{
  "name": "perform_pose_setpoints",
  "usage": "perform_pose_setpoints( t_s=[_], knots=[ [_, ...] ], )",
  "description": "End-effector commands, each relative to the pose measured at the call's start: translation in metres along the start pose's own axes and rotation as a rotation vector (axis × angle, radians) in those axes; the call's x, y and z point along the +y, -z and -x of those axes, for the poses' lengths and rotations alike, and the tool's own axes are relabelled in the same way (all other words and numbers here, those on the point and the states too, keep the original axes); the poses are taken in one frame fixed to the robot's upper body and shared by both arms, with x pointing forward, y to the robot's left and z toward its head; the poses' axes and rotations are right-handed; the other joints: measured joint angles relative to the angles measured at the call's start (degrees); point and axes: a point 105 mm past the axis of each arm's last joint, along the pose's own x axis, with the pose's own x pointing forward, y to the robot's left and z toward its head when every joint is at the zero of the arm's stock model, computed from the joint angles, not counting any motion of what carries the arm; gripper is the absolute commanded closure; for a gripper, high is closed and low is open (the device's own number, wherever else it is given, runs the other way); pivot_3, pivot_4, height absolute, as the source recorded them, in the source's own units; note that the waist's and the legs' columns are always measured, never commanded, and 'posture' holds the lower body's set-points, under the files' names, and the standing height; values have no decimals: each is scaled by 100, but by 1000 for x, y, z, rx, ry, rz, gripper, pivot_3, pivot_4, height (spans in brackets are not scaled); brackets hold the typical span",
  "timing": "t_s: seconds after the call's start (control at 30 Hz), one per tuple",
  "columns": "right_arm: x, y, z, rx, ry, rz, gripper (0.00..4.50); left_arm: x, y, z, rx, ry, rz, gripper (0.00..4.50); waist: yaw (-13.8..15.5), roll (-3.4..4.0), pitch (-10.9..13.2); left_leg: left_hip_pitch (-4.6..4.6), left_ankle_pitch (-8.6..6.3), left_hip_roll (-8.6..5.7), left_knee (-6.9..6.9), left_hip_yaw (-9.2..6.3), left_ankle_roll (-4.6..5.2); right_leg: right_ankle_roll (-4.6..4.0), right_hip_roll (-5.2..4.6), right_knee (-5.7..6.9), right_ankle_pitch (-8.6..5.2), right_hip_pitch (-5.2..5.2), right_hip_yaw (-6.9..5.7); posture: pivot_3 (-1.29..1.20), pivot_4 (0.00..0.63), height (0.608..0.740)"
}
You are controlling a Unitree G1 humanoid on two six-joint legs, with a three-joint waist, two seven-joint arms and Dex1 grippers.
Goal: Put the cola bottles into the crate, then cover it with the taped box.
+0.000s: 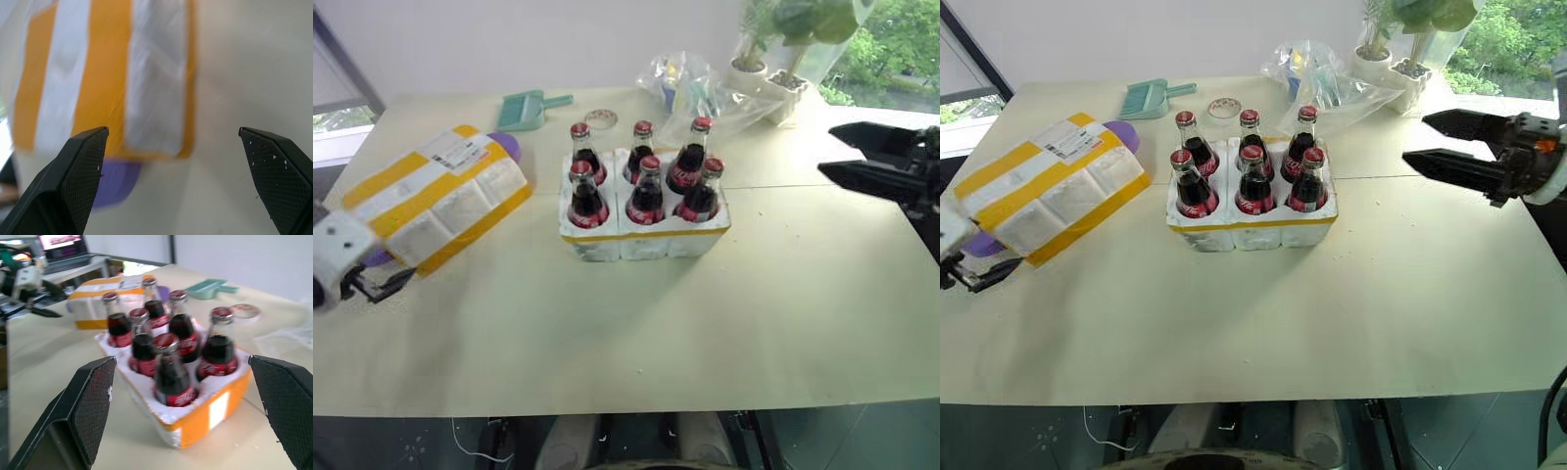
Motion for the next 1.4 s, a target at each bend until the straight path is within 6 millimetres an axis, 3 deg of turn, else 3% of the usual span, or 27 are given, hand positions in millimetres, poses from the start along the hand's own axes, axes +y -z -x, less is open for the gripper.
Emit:
perform_pose_setpoints(
  t_s=[0.03, 0.33, 0.8, 0.9, 1.07, 1.1, 1.17, 1.3, 1.4],
  knots=[
    [7, -12, -4, -41, -44, 53, 65, 13, 4, -5, 42, -148, -184, 0, 25, 0, -1, 0, -5, -2, 2, 0, -9, -1, -2, -9, -1, 5, -1, 0, 150, 740],
    [4, -17, -9, -67, -34, 72, 65, -2, 32, -34, 112, -208, -293, 0, -4, 0, -2, -11, -6, -7, -11, 2, 0, 21, -3, -13, 12, -15, -1, 0, 150, 740],
    [4, -22, -3, -69, -3, 89, 65, 3, 49, -73, 140, -286, -322, 0, -4, -3, -3, -12, -1, -8, -2, 3, 1, 21, -2, 6, 14, -19, -1, 0, 150, 740],
    [4, -21, -1, -64, 7, 88, 0, 7, 49, -77, 135, -289, -300, 921, -4, -3, -3, -12, 0, -9, 0, 3, 1, 21, -3, 9, 14, -19, -1, 0, 150, 740],
    [-1, -17, 0, -55, 27, 78, 0, 16, 46, -77, 139, -314, -317, 3373, 0, 0, -6, -9, 2, -9, 6, 3, -3, 21, -4, 20, 14, -18, -1, 0, 150, 740],
    [-2, -15, 1, -49, 33, 73, 0, 18, 45, -77, 139, -322, -320, 3373, 3, 4, -9, -8, 2, -9, 6, 3, -3, 21, -4, 22, 14, -18, -1, 0, 150, 740],
    [-6, -12, 2, -34, 48, 71, 0, 24, 39, -76, 126, -344, -315, 3373, 2, 3, -9, -8, 2, -10, 6, 3, -3, 20, -4, 22, 14, -18, -1, 0, 150, 740],
    [-16, -4, 3, 7, 96, 122, 0, 55, -8, -66, -6, -433, -313, 3373, 17, -3, -7, -9, 3, -11, 9, 3, -3, 21, -4, 25, 14, -18, -1, 0, 150, 740],
    [-19, 2, 3, 27, 103, 121, 0, 76, -55, -53, -152, -485, -304, 3373, 12, -12, -5, -10, 4, -11, 16, 2, -5, 21, -4, 31, 14, -18, -3, 0, 150, 740]
  ],
)
